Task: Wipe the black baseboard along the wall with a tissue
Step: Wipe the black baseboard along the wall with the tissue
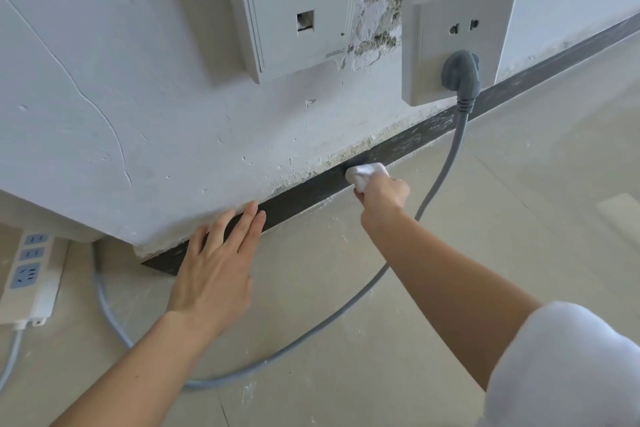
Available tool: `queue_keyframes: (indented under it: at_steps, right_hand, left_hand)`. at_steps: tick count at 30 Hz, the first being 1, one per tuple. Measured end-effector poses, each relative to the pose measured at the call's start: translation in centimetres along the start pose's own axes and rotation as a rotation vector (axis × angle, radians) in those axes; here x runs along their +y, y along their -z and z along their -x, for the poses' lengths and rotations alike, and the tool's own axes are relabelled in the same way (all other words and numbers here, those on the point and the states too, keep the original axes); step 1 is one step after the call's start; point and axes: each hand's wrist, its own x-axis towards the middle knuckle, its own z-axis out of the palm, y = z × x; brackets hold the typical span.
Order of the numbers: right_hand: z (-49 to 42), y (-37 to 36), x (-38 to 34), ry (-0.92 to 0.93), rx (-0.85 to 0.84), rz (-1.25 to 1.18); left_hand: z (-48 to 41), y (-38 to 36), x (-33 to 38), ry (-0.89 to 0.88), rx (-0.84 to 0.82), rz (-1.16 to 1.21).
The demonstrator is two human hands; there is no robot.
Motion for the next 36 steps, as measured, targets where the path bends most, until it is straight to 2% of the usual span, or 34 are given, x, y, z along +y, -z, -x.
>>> queue_keyframes:
  at_steps: [2, 5, 8, 10, 13, 16, 21, 27, 34, 36]
  right_hand:
    - [1.4, 0.4, -0.1, 0.028, -0.117, 0.091]
    - [5.5, 1.7, 0.8, 0.086, -0.286, 0.444]
    - [8.5, 4.5, 0.6, 0.298, -0.448, 0.797]
    - [9.7, 6.7, -0.3, 0.401, -0.616, 0.882]
    - [9.3, 9.9, -2.4, 0.390, -0.769, 0.950]
    - [6.5, 13.5, -3.9, 0.301, -0.754, 0.961]
    - [-0.5, 16.2, -5.9, 0.224, -0.605, 0.900]
    - [-6.3, 11.5, -7.7, 0.046, -0.722, 0.788]
    - [-8.0, 4.6, -3.8, -0.438, -0.938, 0.372]
    - [-8.1, 3.3, -2.2, -0.537, -0.930, 0.242]
  left_hand:
    - [-0.2, 0.1, -0.2, -0.084, 0.027, -0.016]
    - [-1.0, 0.7, -0.4, -0.171, 0.045, -0.005]
    - [-2.1, 1.5, -0.6, -0.259, 0.040, 0.022]
    - [-3.4, 1.7, -0.6, -0.320, 0.027, 0.027]
    - [-6.4, 1.5, 0.1, -0.381, 0.047, 0.004]
    - [-8.8, 1.1, 1.9, -0.334, 0.068, 0.000]
    - [-9.8, 0.7, 2.8, -0.309, 0.038, -0.060]
    - [-10.7, 2.8, 4.7, -0.187, -0.026, -0.040]
    - [-11.3, 4.4, 8.7, 0.068, -0.034, -0.049]
    - [-11.3, 4.4, 9.8, 0.179, -0.015, -0.038]
